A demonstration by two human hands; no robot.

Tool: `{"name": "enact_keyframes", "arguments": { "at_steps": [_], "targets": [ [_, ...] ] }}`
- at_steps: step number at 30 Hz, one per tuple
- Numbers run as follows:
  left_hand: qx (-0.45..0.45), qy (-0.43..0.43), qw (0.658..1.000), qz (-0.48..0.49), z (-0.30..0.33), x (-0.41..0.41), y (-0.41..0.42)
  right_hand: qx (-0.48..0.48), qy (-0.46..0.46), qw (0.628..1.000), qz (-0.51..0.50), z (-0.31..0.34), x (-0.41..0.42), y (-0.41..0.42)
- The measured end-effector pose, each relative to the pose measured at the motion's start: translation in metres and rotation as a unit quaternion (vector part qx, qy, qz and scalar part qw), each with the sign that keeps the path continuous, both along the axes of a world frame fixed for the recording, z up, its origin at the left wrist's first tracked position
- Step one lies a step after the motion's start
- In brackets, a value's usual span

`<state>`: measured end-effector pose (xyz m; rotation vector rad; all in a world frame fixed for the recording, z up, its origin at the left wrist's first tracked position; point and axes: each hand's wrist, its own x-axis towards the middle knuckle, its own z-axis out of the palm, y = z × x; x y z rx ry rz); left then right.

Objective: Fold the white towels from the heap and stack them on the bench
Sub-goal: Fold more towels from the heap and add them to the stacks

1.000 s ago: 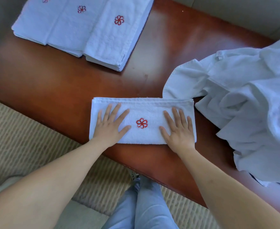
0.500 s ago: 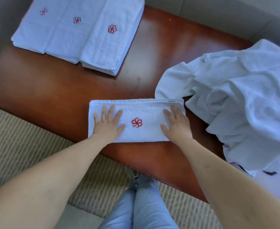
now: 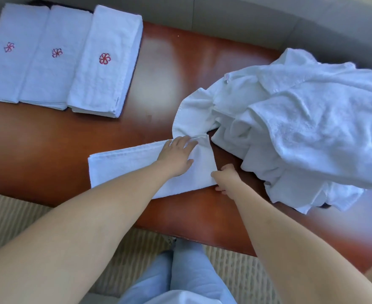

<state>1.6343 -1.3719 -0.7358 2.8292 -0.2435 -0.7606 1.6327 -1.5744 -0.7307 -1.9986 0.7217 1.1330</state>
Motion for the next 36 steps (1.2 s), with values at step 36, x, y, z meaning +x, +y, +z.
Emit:
{"name": "enact_keyframes", "arguments": {
  "at_steps": [36],
  "targets": [
    [-0.126,0.040,0.991,0.026,0.085,0.058,0.054,0.061,-0.037,0.997,-0.002,0.084,-0.006,0.034]
  ]
}}
